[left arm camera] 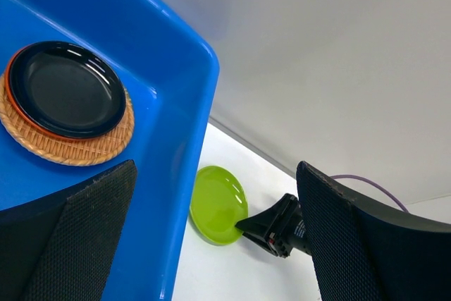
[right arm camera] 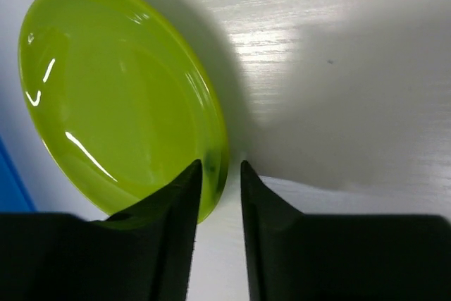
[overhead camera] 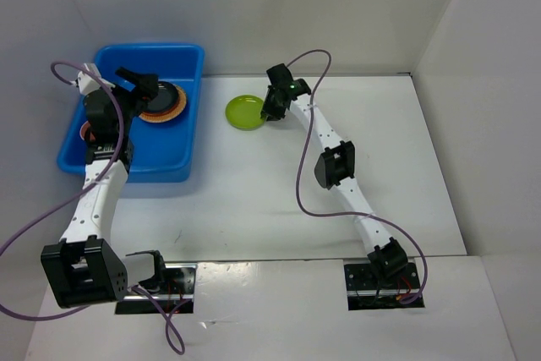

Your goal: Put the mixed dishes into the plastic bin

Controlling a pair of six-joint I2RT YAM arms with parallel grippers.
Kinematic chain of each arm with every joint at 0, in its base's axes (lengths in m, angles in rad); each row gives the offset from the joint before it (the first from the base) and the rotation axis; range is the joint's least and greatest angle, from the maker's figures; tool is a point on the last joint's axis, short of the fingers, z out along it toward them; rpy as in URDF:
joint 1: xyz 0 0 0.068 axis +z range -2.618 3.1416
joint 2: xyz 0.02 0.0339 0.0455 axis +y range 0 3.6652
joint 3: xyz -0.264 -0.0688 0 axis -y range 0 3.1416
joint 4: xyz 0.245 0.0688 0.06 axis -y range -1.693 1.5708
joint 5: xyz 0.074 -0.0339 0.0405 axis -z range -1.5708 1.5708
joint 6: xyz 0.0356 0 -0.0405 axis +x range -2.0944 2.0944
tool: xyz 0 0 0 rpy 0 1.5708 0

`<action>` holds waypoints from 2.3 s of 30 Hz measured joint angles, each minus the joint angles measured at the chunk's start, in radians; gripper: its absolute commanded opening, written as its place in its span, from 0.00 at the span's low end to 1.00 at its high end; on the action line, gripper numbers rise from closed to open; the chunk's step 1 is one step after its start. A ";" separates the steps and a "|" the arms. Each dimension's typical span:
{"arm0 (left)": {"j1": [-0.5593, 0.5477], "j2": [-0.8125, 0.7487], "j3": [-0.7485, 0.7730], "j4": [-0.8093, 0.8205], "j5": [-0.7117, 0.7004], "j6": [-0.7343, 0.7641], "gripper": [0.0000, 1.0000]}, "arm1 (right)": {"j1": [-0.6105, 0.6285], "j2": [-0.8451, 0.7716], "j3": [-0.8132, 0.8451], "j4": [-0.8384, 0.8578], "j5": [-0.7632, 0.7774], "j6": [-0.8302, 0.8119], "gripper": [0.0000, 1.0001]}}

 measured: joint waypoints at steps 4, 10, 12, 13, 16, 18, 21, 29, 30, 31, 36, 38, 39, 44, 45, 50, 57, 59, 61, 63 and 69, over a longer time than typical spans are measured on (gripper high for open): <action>0.000 -0.007 -0.005 0.000 0.001 0.000 1.00 | -0.003 0.010 0.005 0.021 -0.020 0.026 0.02; 0.000 -0.028 -0.017 0.001 0.003 -0.002 1.00 | -0.012 0.010 0.006 0.041 -0.040 0.052 0.00; 0.000 -0.032 -0.018 0.001 0.006 -0.002 1.00 | -0.012 0.010 0.007 0.041 -0.027 0.051 0.00; 0.000 -0.033 -0.018 0.002 0.011 -0.002 1.00 | -0.011 0.010 0.007 0.041 -0.017 0.051 0.00; 0.000 -0.031 -0.018 0.002 0.052 0.003 1.00 | -0.011 0.001 0.007 0.039 0.026 0.039 0.00; 0.000 -0.020 -0.010 -0.003 0.105 0.010 1.00 | -0.010 -0.022 0.007 0.030 0.071 0.020 0.00; 0.000 0.030 0.040 -0.018 0.210 0.043 1.00 | -0.001 -0.086 0.007 0.003 0.174 -0.026 0.00; 0.000 0.083 0.088 -0.052 0.504 0.106 1.00 | 0.039 -0.378 0.005 -0.086 0.361 -0.132 0.00; 0.000 0.084 0.090 -0.052 0.533 0.107 1.00 | 0.052 -0.421 0.005 -0.088 0.376 -0.142 0.00; 0.000 0.084 0.091 -0.050 0.563 0.107 1.00 | 0.069 -0.466 0.005 -0.089 0.393 -0.152 0.00; 0.000 0.103 0.093 0.038 0.738 0.069 1.00 | 0.203 -0.656 0.011 -0.100 0.492 -0.199 0.00; 0.000 0.118 0.093 0.091 0.798 0.029 1.00 | 0.261 -0.704 0.015 -0.109 0.530 -0.211 0.00; 0.000 0.127 0.101 0.108 0.825 0.017 1.00 | 0.292 -0.723 0.018 -0.116 0.556 -0.216 0.00; 0.000 0.127 0.142 0.171 0.887 -0.028 1.00 | 0.404 -0.774 0.018 -0.156 0.675 -0.232 0.00; 0.000 0.123 0.152 0.180 0.895 -0.033 1.00 | 0.418 -0.779 0.018 -0.162 0.691 -0.235 0.00; 0.000 0.071 0.175 0.210 0.918 -0.057 1.00 | 0.465 -0.794 0.018 -0.185 0.751 -0.242 0.00; 0.000 0.036 0.175 0.207 0.934 -0.057 1.00 | 0.528 -0.794 0.018 -0.185 0.789 -0.263 0.00; 0.000 0.036 0.170 0.191 0.930 -0.053 1.00 | 0.544 -0.794 0.018 -0.185 0.791 -0.270 0.00; 0.000 0.036 0.164 0.177 0.924 -0.051 1.00 | 0.557 -0.794 0.018 -0.183 0.793 -0.274 0.00; 0.000 0.038 0.156 0.175 0.923 -0.053 0.99 | 0.564 -0.794 0.018 -0.183 0.793 -0.281 0.00; 0.000 0.078 0.154 0.188 0.933 -0.066 0.88 | 0.578 -0.794 0.018 -0.176 0.796 -0.301 0.00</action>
